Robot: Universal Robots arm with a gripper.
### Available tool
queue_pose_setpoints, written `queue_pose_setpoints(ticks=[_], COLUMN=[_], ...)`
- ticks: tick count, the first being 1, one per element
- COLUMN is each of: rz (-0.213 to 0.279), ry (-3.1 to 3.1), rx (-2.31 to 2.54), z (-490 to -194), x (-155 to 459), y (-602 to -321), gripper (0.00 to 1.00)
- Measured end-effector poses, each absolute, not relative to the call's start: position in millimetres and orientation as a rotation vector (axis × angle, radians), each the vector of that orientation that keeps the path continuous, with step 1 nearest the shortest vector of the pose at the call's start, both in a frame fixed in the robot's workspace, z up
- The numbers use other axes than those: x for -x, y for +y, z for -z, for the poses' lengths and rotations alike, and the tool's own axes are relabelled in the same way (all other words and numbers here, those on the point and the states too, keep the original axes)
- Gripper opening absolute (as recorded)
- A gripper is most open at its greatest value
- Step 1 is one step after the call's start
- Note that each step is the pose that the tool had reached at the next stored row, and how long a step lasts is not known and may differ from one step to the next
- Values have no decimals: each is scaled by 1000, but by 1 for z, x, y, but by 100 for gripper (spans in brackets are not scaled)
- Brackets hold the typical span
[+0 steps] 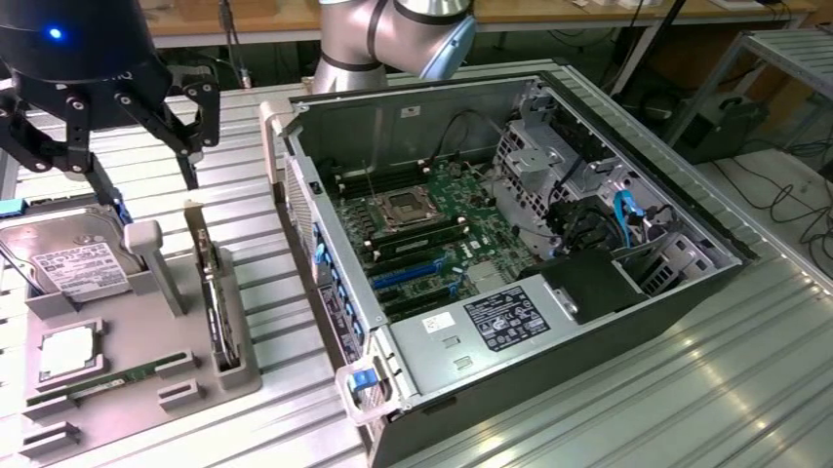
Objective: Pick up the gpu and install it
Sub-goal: 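Pick up the gpu and move the gpu toward the slot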
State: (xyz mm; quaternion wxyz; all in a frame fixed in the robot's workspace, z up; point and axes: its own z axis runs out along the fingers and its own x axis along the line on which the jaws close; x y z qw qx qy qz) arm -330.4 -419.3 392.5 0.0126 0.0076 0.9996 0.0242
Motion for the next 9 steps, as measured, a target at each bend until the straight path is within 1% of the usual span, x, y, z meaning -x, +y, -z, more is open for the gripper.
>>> queue_pose_setpoints(ticks=[9], rz=[-76], ry=[3121], rx=[-14], z=[-376], x=[330], y=[-427], gripper=[66])
